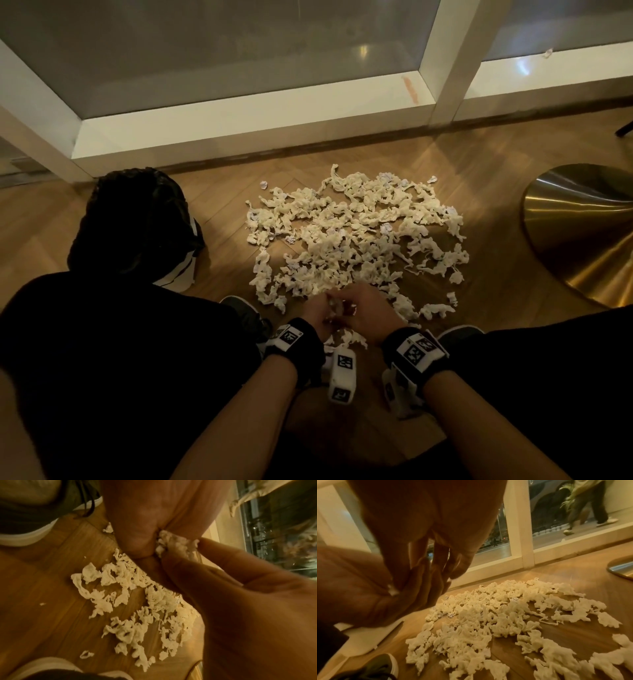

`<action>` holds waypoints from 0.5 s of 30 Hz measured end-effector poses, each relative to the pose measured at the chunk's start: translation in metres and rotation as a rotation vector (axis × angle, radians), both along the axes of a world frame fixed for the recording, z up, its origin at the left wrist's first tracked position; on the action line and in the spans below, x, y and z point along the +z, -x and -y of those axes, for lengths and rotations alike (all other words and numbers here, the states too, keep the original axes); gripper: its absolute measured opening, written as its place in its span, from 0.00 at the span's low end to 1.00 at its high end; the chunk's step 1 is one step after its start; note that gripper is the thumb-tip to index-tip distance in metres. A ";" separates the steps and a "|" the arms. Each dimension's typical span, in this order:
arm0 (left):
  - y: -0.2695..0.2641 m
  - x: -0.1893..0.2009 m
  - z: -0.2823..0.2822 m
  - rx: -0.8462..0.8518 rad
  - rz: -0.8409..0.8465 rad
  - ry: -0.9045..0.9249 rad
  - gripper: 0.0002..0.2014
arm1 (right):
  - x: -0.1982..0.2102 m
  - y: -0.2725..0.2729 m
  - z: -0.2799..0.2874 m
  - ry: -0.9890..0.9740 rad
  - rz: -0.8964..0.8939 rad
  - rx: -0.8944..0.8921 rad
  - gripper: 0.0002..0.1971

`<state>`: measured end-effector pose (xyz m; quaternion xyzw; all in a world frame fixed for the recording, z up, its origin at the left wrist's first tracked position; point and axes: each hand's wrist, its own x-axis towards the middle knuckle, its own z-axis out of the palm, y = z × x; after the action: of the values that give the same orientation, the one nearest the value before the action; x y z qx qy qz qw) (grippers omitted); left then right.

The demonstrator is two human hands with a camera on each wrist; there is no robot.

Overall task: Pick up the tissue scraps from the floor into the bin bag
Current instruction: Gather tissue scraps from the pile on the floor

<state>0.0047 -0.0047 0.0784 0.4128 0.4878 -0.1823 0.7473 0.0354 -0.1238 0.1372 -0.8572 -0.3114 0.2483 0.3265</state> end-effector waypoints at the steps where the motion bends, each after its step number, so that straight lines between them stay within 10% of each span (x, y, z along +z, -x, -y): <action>1: 0.002 0.000 0.002 -0.033 0.002 -0.009 0.13 | -0.003 0.000 -0.001 0.007 0.015 -0.042 0.16; 15: -0.028 0.049 -0.049 -0.470 0.160 -0.597 0.12 | 0.006 -0.024 -0.027 -0.124 -0.035 -0.097 0.16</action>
<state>0.0328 0.0439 0.1269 0.7255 0.3517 -0.1661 0.5678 0.0591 -0.0970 0.1434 -0.8450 -0.2783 0.2273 0.3960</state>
